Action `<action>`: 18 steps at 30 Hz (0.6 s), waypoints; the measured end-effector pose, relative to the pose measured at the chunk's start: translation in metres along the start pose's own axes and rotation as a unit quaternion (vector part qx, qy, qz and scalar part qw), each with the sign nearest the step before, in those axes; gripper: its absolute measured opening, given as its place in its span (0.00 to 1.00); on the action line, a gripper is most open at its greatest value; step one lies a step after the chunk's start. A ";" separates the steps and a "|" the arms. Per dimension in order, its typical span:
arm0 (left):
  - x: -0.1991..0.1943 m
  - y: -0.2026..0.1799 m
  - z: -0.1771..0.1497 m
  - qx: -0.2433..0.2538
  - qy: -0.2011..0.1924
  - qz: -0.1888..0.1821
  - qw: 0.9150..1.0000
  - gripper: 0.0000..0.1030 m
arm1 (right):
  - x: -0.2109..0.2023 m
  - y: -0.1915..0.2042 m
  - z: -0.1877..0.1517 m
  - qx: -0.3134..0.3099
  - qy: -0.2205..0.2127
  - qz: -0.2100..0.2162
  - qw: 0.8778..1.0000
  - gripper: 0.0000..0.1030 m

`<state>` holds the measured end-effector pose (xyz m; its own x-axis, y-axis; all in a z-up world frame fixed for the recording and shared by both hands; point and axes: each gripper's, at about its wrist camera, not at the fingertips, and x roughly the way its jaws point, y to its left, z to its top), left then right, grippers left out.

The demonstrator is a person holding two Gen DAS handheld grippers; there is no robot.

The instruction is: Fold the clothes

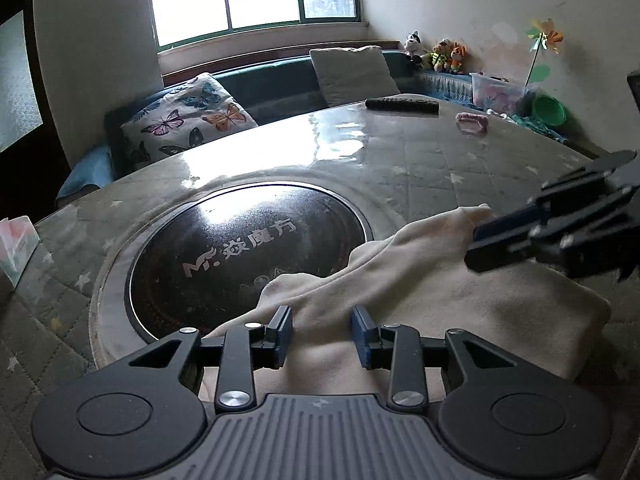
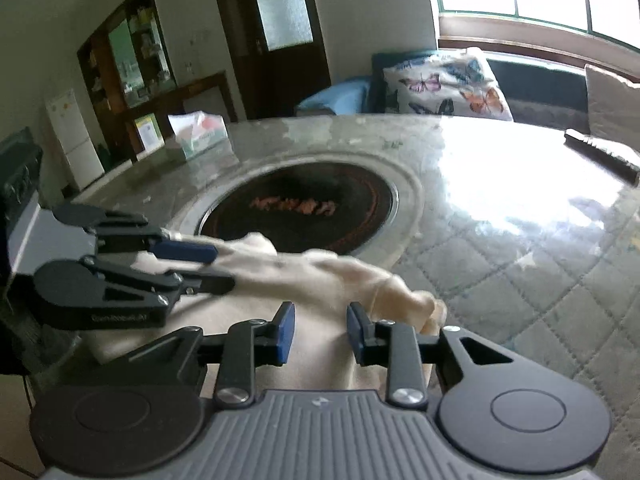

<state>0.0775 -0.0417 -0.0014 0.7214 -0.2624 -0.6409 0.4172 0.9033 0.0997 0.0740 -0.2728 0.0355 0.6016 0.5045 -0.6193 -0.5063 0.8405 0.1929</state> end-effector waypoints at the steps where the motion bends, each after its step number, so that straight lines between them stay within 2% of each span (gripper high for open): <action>1: 0.000 0.000 0.000 0.000 0.000 0.000 1.000 0.34 | -0.002 -0.001 0.002 0.002 -0.006 -0.001 1.000 0.28; 4: 0.001 -0.001 -0.002 -0.002 0.000 0.001 1.000 0.35 | 0.002 -0.012 0.003 0.018 -0.008 -0.021 1.000 0.28; 6: 0.001 0.000 -0.003 -0.003 -0.001 0.002 1.000 0.35 | 0.010 -0.023 0.000 0.032 0.006 -0.040 0.999 0.26; 12: 0.001 0.000 -0.004 -0.009 -0.002 0.004 1.000 0.37 | 0.003 -0.029 0.003 0.046 -0.014 -0.032 0.998 0.26; 14: -0.001 0.000 -0.004 -0.013 -0.002 0.007 1.000 0.38 | 0.009 -0.031 0.002 0.044 -0.001 -0.036 0.998 0.26; 16: -0.006 0.000 -0.005 -0.013 -0.005 0.010 1.000 0.41 | 0.011 -0.032 0.001 0.040 0.005 -0.039 0.998 0.25; 18: -0.013 -0.001 -0.008 -0.012 -0.008 0.012 1.000 0.48 | 0.005 -0.030 0.002 0.032 0.000 -0.043 0.999 0.27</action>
<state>0.0635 -0.0363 0.0008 0.7402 -0.2454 -0.6261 0.3860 0.9174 0.0969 0.0934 -0.2952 0.0277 0.6413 0.4297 -0.6357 -0.4116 0.8918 0.1877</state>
